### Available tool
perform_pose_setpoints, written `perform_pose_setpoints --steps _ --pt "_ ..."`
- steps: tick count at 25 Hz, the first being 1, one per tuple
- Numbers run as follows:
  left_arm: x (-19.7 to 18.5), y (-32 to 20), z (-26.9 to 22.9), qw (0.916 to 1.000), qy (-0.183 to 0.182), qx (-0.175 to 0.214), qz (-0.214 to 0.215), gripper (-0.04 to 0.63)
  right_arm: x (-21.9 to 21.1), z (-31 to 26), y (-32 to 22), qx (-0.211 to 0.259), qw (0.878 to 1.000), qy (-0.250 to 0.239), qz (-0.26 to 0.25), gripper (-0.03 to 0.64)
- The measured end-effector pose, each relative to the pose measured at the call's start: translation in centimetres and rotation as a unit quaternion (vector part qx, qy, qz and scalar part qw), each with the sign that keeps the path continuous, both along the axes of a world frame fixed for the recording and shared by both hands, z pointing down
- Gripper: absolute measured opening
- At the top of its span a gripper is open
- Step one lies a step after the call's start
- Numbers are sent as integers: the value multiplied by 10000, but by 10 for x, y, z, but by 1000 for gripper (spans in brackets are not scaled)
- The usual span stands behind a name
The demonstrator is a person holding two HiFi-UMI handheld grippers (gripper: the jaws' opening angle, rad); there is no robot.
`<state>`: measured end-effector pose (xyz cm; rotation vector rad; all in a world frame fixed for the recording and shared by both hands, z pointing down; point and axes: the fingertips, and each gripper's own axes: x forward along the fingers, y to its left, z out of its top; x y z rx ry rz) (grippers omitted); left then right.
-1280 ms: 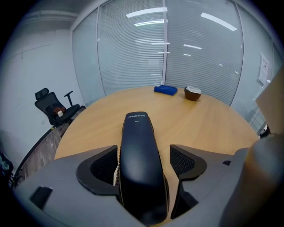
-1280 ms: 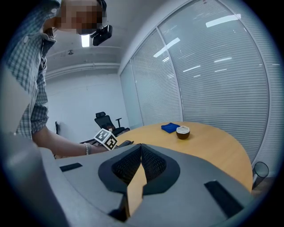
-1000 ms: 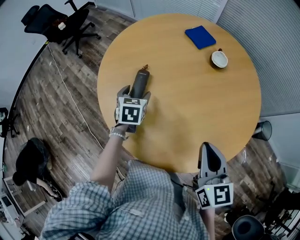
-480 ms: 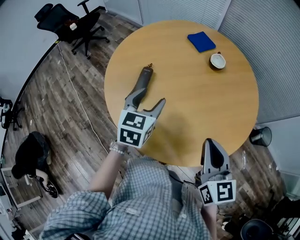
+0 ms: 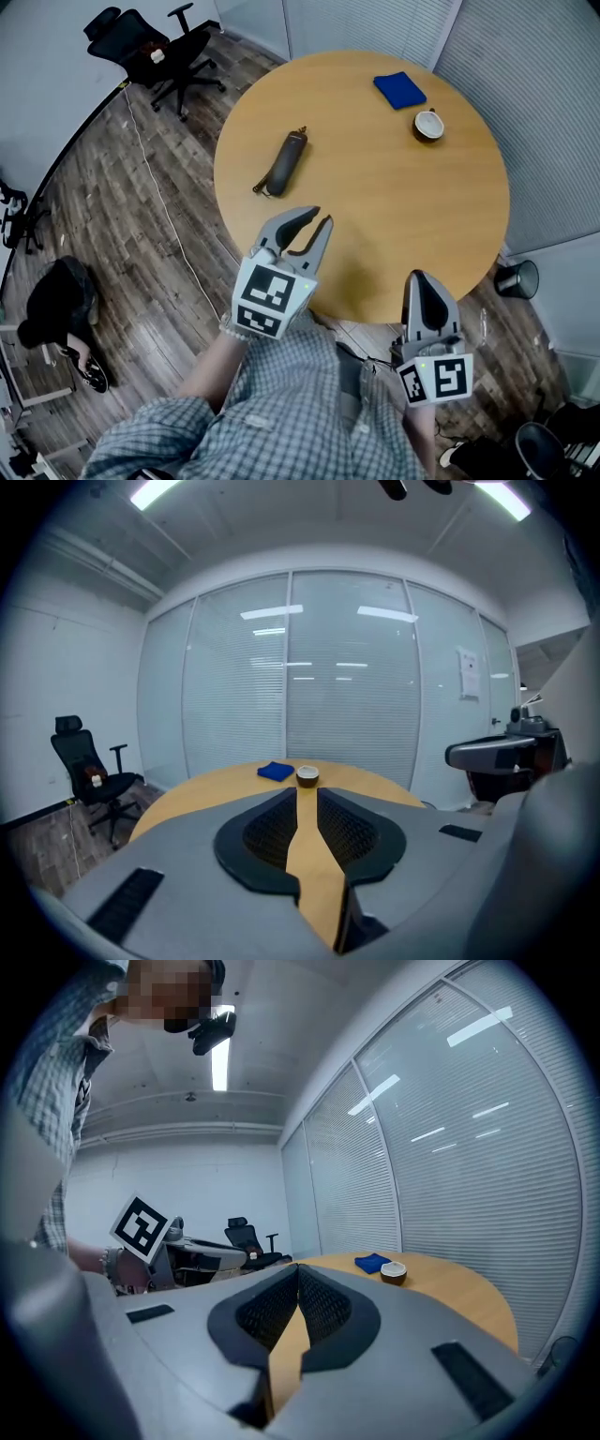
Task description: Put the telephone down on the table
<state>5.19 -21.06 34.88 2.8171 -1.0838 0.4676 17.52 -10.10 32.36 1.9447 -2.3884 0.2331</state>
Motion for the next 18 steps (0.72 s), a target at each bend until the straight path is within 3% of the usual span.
perform_pose_setpoints --steps 9,18 --pt "-19 44 -15 9990 -76 377 -206 11 -5 -2 24 99 9998 -14 -150 10" --pt "-28 86 -5 9997 142 164 -150 9 -23 1 42 202 9988 52 -438 11"
